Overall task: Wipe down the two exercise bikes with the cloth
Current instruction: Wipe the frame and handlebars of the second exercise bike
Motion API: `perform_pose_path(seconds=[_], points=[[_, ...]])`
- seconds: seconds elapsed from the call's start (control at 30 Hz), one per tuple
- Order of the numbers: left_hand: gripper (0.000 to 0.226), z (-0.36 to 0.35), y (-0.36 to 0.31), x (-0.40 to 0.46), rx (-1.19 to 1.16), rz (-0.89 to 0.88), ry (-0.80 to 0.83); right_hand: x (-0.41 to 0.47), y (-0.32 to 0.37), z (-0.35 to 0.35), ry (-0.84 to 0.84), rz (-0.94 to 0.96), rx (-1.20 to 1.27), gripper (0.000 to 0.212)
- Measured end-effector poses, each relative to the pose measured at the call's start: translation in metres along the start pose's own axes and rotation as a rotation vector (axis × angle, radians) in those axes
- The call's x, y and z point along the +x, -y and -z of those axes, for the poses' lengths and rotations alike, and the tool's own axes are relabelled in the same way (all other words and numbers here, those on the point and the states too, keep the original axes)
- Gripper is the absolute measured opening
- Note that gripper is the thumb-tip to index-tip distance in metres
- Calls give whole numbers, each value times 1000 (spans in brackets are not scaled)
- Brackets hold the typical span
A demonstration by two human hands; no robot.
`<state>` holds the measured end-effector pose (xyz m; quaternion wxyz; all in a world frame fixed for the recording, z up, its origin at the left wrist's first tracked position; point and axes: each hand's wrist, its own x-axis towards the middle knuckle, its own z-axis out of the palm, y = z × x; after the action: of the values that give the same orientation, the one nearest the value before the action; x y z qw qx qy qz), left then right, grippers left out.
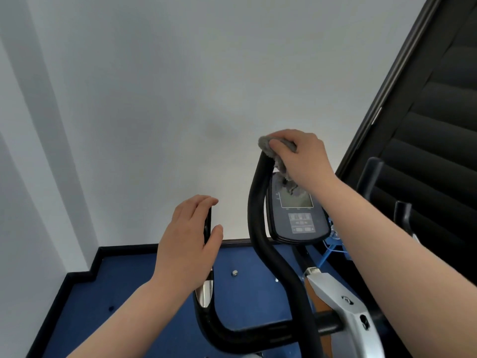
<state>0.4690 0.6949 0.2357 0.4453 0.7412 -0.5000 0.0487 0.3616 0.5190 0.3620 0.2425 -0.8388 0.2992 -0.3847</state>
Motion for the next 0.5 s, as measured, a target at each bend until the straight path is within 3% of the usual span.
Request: perform_pose_path(seconds=[0.37,0.5], points=[[42,0,2,0,-8,-12,6,-30,-7,-5,-270,-290,577,15],[42,-1,1,0,-24,-2,1,-33,-4,-35,-384,-230,515,19]])
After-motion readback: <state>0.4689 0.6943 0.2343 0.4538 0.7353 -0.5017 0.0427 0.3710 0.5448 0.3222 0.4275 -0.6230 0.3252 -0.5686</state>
